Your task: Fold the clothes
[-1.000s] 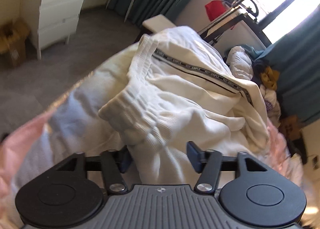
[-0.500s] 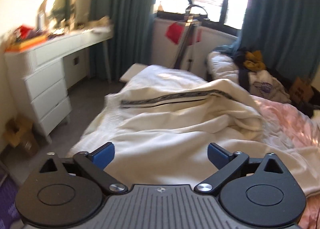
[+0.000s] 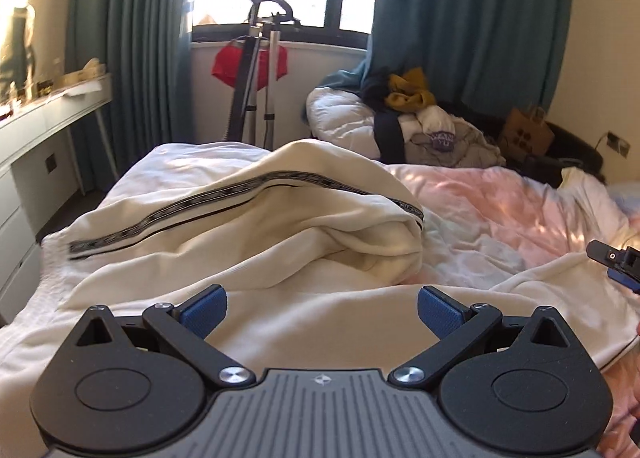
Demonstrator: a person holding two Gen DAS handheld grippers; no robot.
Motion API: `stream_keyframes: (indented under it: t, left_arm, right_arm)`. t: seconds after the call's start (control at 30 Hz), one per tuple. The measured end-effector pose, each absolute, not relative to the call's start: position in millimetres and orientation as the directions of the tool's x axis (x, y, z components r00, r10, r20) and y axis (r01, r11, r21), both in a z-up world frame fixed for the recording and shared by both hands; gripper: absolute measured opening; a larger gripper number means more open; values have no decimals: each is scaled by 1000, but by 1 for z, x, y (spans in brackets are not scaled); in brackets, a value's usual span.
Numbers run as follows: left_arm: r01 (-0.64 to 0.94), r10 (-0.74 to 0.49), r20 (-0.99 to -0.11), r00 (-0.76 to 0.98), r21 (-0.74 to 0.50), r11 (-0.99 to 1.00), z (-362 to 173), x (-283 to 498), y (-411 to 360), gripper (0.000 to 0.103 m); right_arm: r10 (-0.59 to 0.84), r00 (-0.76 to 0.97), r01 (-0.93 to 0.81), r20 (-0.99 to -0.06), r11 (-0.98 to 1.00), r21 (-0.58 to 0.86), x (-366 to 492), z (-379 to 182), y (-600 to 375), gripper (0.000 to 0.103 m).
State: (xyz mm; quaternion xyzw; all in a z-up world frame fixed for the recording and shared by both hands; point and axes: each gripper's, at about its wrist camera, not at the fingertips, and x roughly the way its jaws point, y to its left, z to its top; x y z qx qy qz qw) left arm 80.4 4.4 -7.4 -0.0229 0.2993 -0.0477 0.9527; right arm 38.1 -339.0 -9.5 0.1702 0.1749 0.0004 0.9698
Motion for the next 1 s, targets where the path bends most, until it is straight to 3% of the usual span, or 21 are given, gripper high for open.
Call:
stream_keyframes:
  t: [0.2,0.5,0.77,1.0]
  left_arm:
    - [78,-92,-568,818,-49,996,-34,110,4,102]
    - [49,-91,-608,789,-86,995,-60,129,28,102]
    - [39,-88,-608,789,-93,995,-65,129,43,102]
    - [19,-113,-612,783,-157,987,-73,142,62,102]
  right_arm:
    - [147,931,-55,-333,961,270,45,-15,-309,77]
    - [229,895,-98,-384,939,331,72,-30,-288,77]
    - [292,823,-80,-487,909,410,128,-56,-278,77]
    - [350,799,39,-489,782,622,225,-97,-284,77]
